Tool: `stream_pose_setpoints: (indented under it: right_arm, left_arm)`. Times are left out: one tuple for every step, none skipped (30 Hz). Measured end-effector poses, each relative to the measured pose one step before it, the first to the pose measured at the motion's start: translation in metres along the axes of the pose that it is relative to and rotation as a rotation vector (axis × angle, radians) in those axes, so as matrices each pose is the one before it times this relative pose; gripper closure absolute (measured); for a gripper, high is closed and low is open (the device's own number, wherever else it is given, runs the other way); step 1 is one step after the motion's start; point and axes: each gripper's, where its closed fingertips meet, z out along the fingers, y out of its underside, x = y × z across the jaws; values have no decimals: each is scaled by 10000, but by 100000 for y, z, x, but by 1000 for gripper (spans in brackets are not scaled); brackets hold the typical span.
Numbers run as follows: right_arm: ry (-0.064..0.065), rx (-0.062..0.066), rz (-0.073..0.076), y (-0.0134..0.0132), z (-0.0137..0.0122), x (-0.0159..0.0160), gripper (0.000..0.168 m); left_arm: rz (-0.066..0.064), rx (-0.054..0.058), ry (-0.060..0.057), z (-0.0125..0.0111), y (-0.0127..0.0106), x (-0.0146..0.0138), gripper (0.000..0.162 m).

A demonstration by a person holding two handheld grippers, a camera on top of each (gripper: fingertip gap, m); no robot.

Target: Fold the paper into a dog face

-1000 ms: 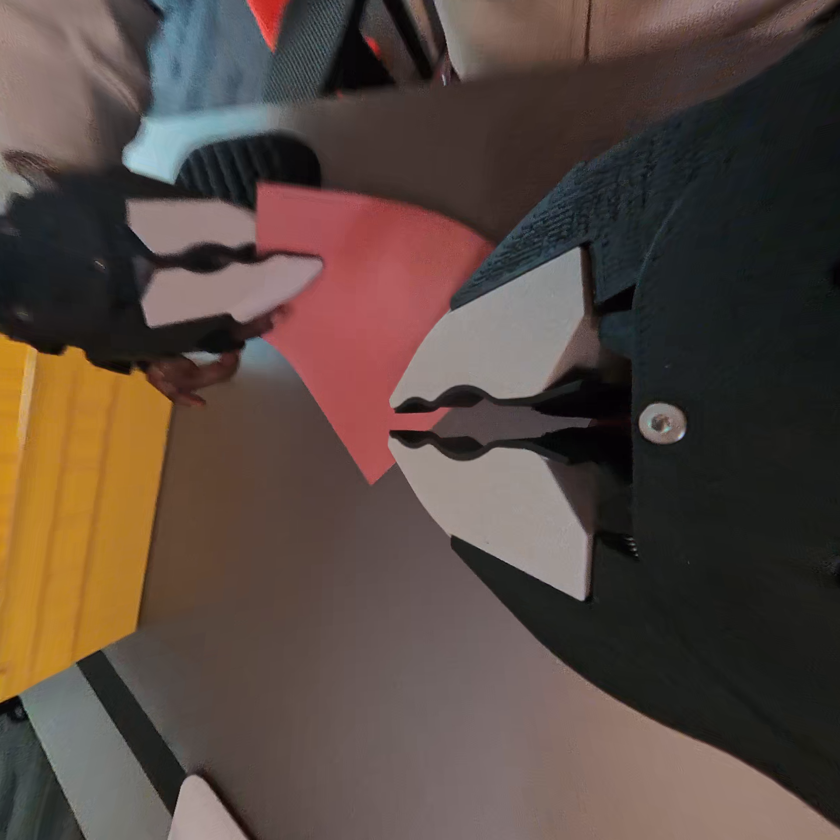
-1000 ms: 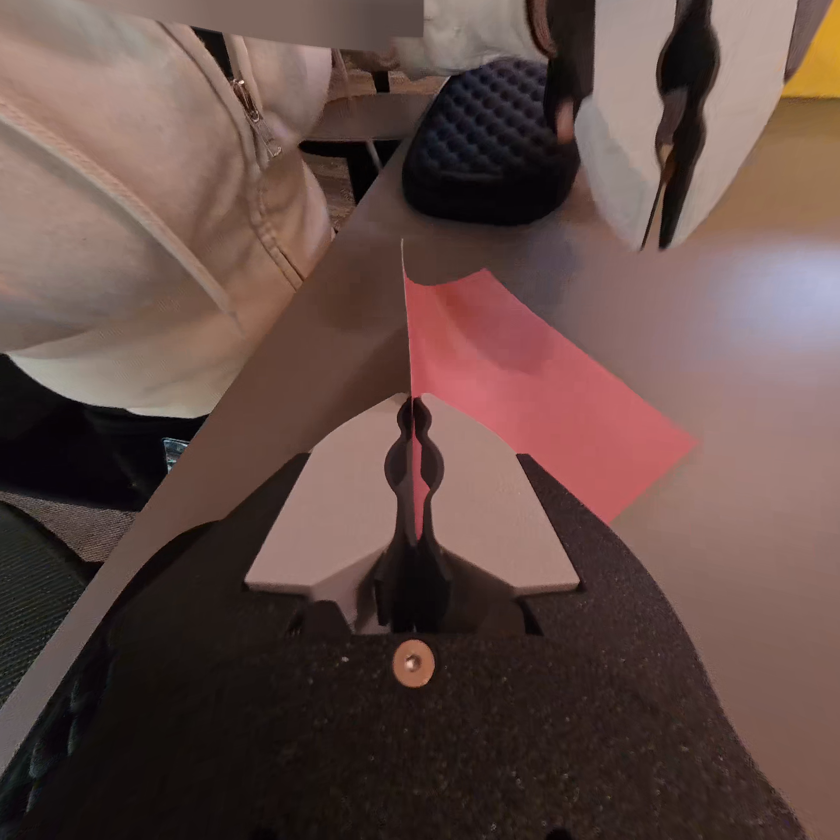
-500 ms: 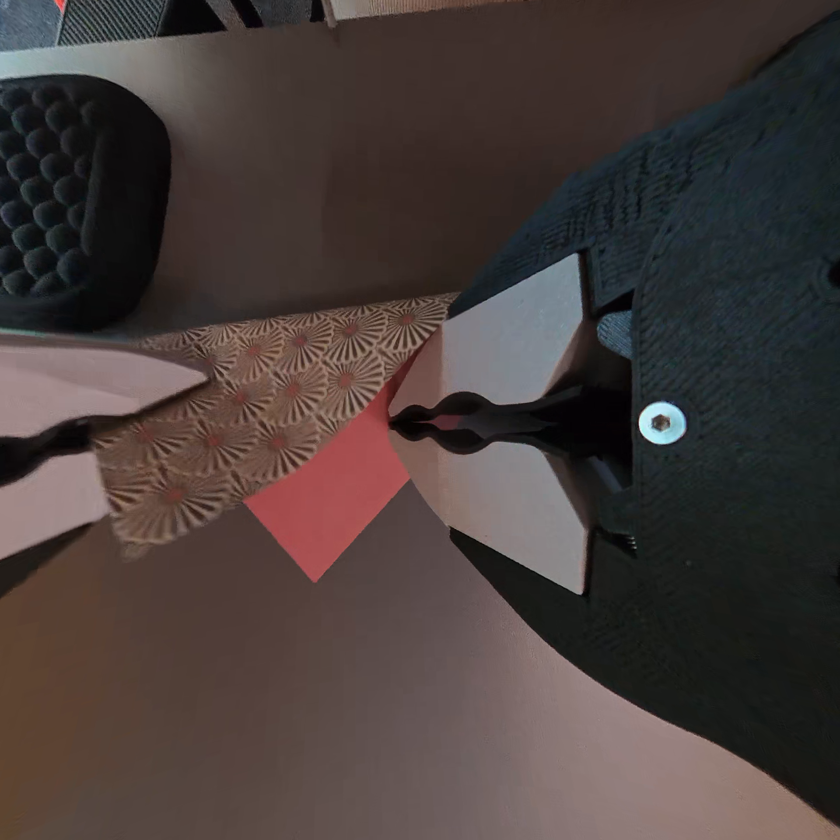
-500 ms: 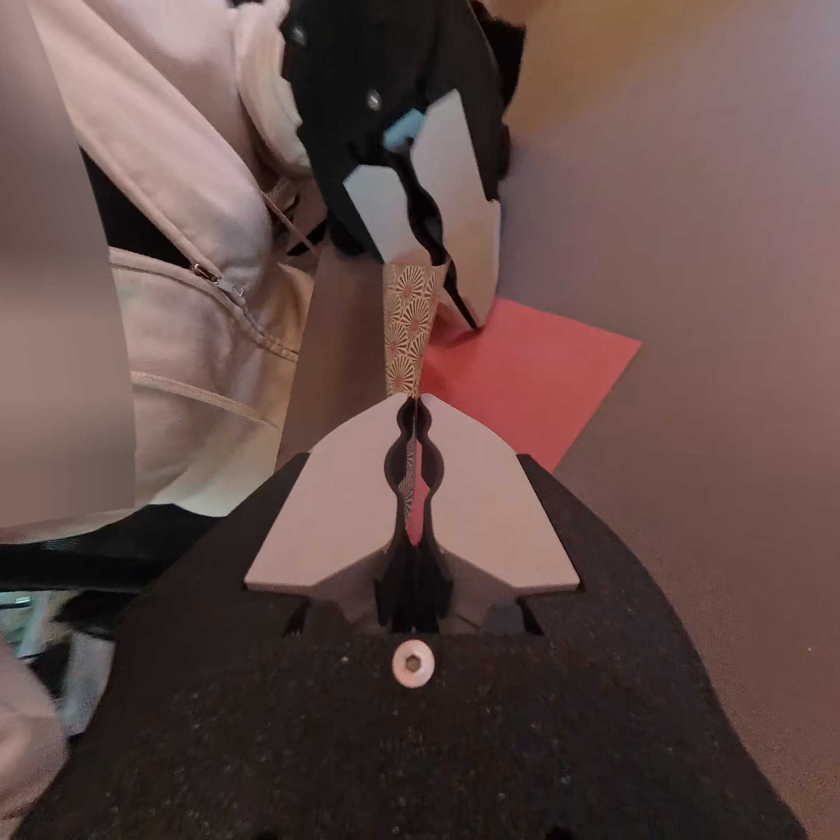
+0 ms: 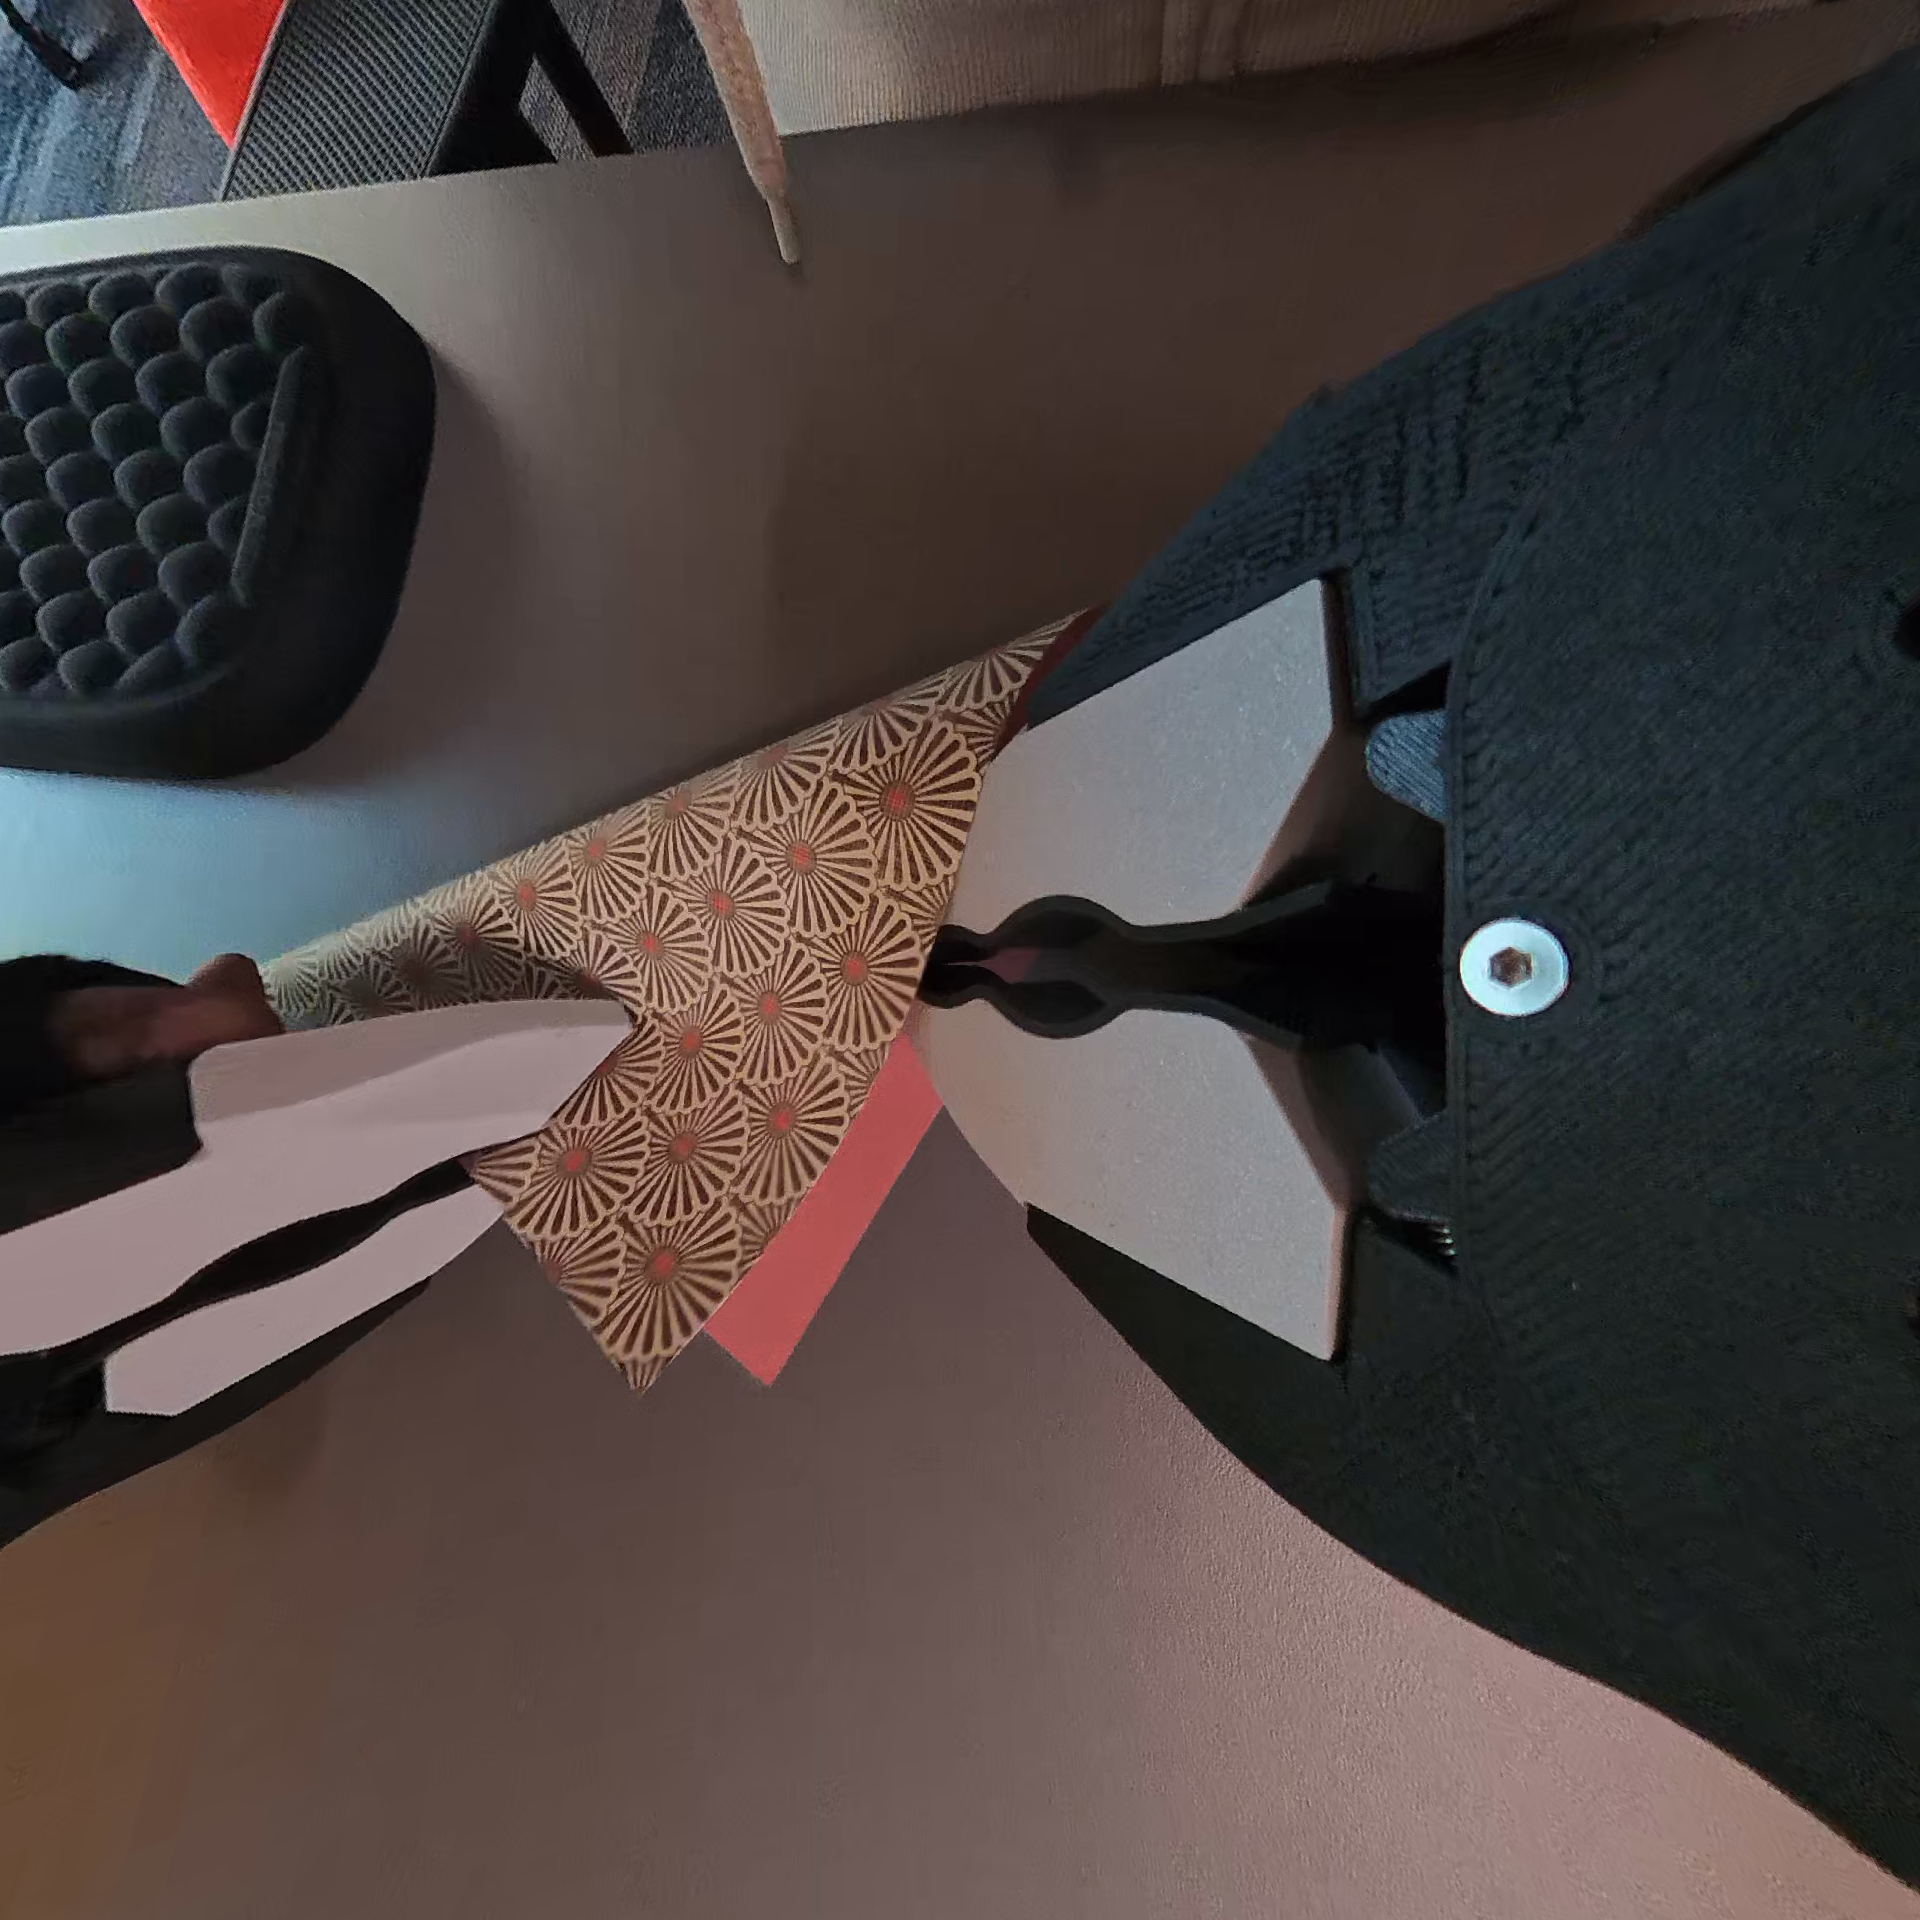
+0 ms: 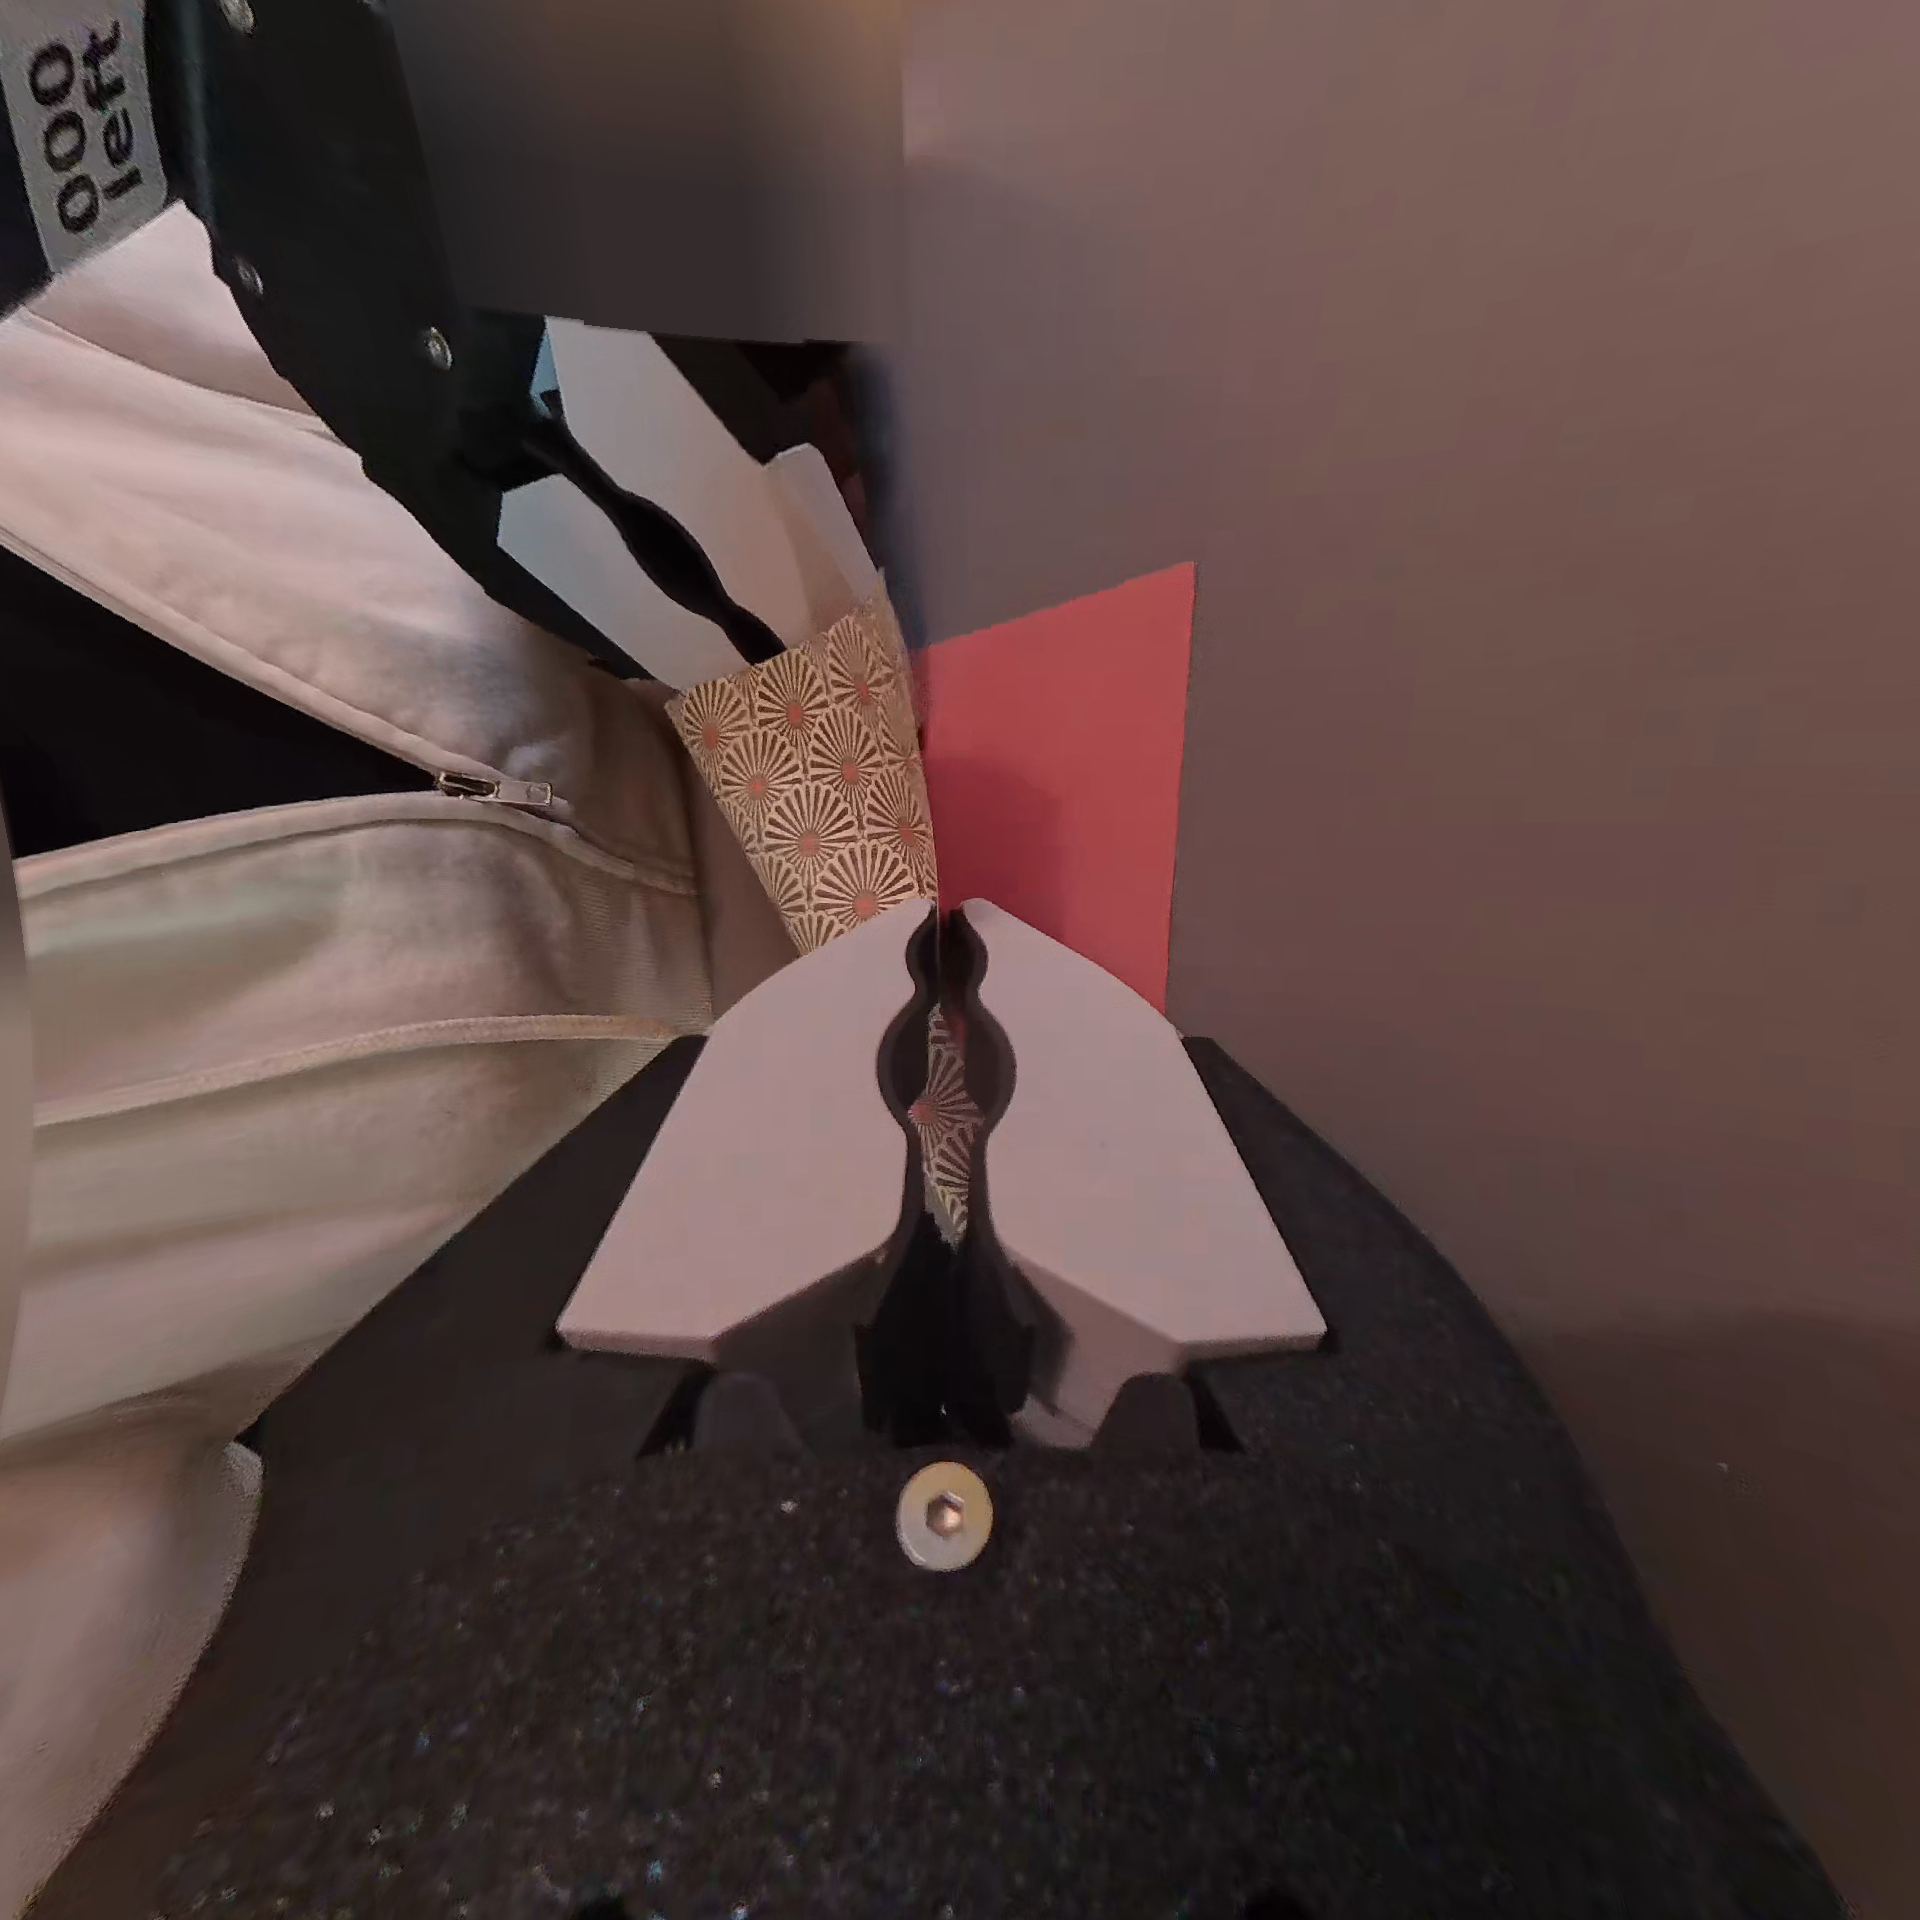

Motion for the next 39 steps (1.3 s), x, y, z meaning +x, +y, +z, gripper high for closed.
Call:
stream_pose_setpoints:
  right_arm:
    - [186,50,63,-83,-114,300,168]
    - [189,75,70,-111,-44,305,167]
    - [10,98,52,-144,34,27,167]
    - [71,58,-17,-61,71,45,167]
    - [136,-20,-68,53,89,65,167]
    - [181,-11,-139,-6,59,60,166]
    - [234,9,-144,-113,-1,103,165]
    - [247,63,-190,-295,-37,73,162]
    - [279,55,-232,-308,-44,110,161]
    - [261,35,-206,-312,-34,139,160]
    - [186,4,-111,-227,-13,113,159]
    - [88,-69,-44,-86,28,18,159]
    - [65,-75,-59,-1,9,-13,158]
    - [56,-35,-72,-2,-27,-26,157]
    - [-6,-50,-61,48,-71,-113,155]
    - [-60,-48,-63,40,-121,-174,151]
    - [-23,33,-118,-102,-155,-115,148]
    - [-19,175,-227,-311,-125,-119,145]
    - [-45,231,-206,-351,-91,-155,144]
    - [-108,154,-179,-250,-47,-230,145]
    - [-124,137,-190,-184,-7,-260,146]
    - [-103,178,-167,-238,7,-209,147]
    - [-119,177,-94,-231,14,-189,148]
    - [-185,140,-7,-174,8,-227,148]
    - [-219,119,42,-135,0,-250,148]
    - [-159,106,66,-108,-23,-175,148]
    - [-80,105,58,-92,-63,-64,148]
    - [-72,76,22,-53,-91,-83,149]
    - [-71,108,14,-104,-93,-125,150]
    - [-110,145,23,-169,-107,-203,150]
    - [-143,151,49,-182,-111,-260,150]
    - [-124,126,37,-161,-123,-227,150]
    - [-45,129,-16,-148,-126,-125,150]
    - [-33,118,-36,-101,-98,-88,151]
    - [-61,97,2,-78,-75,-117,152]
    - [-111,121,-11,-99,-56,-185,152]
    - [-139,92,-61,-49,-67,-256,154]
    - [-5,36,-77,36,-69,-87,156]
    - [18,3,-94,70,-68,-66,157]
  left_arm:
    - [-16,0,33,-4,-1,27,161]
    - [19,-6,67,11,11,93,161]
    - [46,-14,104,26,8,154,161]
    - [33,-9,55,7,8,96,162]
    - [10,0,-9,3,0,-6,161]
    - [15,1,-12,5,0,2,162]
    - [21,0,-17,-5,-2,0,162]
    - [30,1,-23,4,4,-2,161]
    - [24,1,-18,1,-8,3,161]
    - [27,0,-20,1,-7,-1,161]
    - [40,0,-29,-1,-2,-2,162]
    - [45,1,-34,8,5,1,161]
    - [54,0,-38,-3,2,-2,162]
    - [47,0,-35,0,-2,0,162]
    - [29,0,-20,0,-8,-4,161]
    - [14,0,-11,-2,4,-2,161]
    - [21,0,-12,-3,-8,-2,161]
    - [26,1,-14,7,-1,5,162]
    - [22,1,-17,-5,8,-8,162]
    - [21,0,-15,-1,-8,8,162]
    - [25,0,-14,4,-1,-8,162]
    - [20,1,-11,-5,8,1,162]
    - [12,1,-7,2,-1,-4,162]
    - [16,1,-8,2,-14,-1,162]
    - [10,1,-8,-8,9,-2,162]
    - [7,1,-6,2,-1,1,162]
    - [16,0,-10,8,-6,-4,162]
    - [22,1,-14,0,3,1,162]
    - [14,1,-12,-2,3,-4,162]
    - [10,0,-8,2,0,-3,162]
    - [5,0,-3,6,-5,-1,162]
    - [-1,0,2,7,7,3,162]
    - [1,0,0,4,-4,-9,162]
    - [6,0,-4,-4,5,-1,162]
    - [7,1,-4,6,-6,-5,162]
    - [3,0,-3,-4,4,2,162]
    - [0,0,-1,4,-4,-9,162]
    - [-1,0,1,7,7,1,162]
    - [2,0,-2,0,0,-4,162]
